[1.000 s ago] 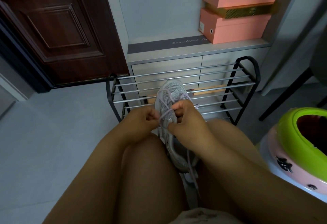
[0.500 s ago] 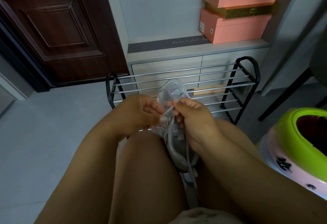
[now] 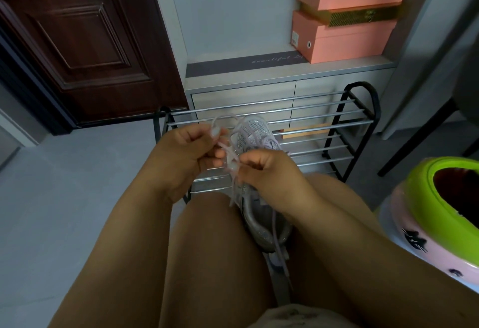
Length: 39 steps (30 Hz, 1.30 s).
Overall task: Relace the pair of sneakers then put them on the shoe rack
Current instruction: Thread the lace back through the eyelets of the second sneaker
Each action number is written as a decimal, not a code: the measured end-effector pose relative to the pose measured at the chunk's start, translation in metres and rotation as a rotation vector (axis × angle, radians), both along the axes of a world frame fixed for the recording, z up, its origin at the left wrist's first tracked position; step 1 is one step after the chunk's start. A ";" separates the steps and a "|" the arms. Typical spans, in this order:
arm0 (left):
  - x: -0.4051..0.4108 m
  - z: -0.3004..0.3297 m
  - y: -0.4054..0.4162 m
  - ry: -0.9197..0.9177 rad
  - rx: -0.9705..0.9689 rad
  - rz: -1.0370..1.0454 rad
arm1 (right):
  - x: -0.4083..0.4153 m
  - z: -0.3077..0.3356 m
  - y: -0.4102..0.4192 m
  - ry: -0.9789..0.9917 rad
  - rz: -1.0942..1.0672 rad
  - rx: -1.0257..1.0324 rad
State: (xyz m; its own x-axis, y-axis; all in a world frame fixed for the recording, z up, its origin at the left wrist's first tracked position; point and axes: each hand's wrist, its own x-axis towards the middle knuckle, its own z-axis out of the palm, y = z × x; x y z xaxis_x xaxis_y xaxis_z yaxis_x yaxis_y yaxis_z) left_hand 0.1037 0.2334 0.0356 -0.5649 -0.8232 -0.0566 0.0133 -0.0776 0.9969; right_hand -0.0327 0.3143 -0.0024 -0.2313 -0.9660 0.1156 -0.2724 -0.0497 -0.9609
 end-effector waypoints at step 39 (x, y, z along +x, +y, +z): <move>-0.010 -0.044 0.012 -0.256 -0.420 0.149 | -0.002 -0.025 0.002 0.051 -0.227 0.085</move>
